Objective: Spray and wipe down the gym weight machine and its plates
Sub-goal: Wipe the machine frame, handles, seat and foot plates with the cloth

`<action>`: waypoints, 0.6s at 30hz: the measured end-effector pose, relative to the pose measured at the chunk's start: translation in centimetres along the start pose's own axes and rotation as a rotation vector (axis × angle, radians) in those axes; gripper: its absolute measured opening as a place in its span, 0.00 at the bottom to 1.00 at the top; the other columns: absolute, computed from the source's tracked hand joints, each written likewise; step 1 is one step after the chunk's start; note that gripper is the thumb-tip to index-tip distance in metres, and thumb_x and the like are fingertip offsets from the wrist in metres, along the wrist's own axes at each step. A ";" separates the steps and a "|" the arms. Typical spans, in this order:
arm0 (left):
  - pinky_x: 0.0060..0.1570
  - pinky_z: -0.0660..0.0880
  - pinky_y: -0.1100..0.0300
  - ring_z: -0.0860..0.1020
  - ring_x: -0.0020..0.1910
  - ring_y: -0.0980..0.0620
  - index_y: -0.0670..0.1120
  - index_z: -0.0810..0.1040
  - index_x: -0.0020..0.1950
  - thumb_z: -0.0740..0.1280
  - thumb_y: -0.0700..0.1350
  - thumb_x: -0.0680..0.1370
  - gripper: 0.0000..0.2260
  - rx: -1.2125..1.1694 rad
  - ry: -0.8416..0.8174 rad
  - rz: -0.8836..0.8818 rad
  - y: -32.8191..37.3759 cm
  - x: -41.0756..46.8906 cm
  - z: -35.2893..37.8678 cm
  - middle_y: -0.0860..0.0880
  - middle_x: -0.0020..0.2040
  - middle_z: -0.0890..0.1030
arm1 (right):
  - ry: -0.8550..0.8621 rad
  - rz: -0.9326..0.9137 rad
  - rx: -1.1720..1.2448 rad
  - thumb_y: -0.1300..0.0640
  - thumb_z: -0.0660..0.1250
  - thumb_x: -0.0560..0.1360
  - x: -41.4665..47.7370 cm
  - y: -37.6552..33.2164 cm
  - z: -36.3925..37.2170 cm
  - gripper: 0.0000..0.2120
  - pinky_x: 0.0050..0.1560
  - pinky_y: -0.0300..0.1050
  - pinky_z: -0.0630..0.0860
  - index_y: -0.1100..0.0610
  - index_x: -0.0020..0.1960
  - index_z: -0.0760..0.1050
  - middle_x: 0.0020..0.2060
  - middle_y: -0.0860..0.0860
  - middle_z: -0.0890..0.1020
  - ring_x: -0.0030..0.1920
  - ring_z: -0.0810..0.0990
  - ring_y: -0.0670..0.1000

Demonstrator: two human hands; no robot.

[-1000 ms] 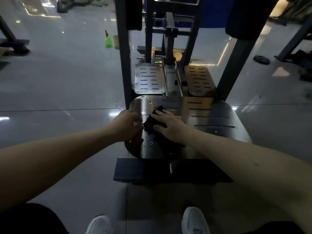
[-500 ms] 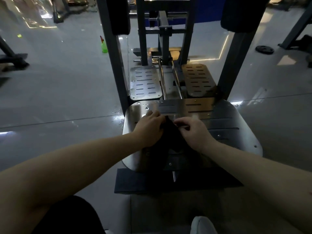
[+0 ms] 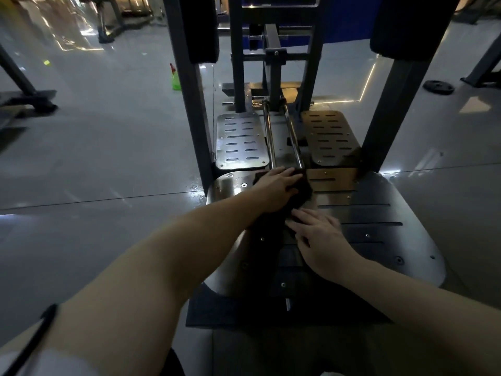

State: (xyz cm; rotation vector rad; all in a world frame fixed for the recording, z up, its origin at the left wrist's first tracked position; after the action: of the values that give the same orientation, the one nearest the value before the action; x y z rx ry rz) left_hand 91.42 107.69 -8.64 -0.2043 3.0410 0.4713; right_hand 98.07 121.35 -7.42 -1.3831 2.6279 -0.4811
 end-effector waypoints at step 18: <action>0.71 0.69 0.46 0.74 0.71 0.40 0.47 0.76 0.73 0.62 0.43 0.84 0.17 -0.112 0.319 -0.373 -14.2 -11.2 -3.3 0.46 0.75 0.72 | -0.031 0.010 -0.025 0.54 0.59 0.84 0.0 -0.2 0.1 0.20 0.73 0.48 0.53 0.45 0.75 0.72 0.79 0.45 0.64 0.79 0.58 0.47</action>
State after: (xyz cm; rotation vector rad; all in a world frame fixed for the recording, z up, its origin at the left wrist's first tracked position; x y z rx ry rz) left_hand 104.37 94.66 -8.88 -0.9152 3.1592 0.6280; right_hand 98.25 121.24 -7.45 -1.3730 2.6235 -0.4242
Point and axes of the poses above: each hand's wrist, its own x-axis towards the middle knuckle, its own z-axis out of the palm, y = z × x, the point moved 10 cm from there along x, towards the middle knuckle
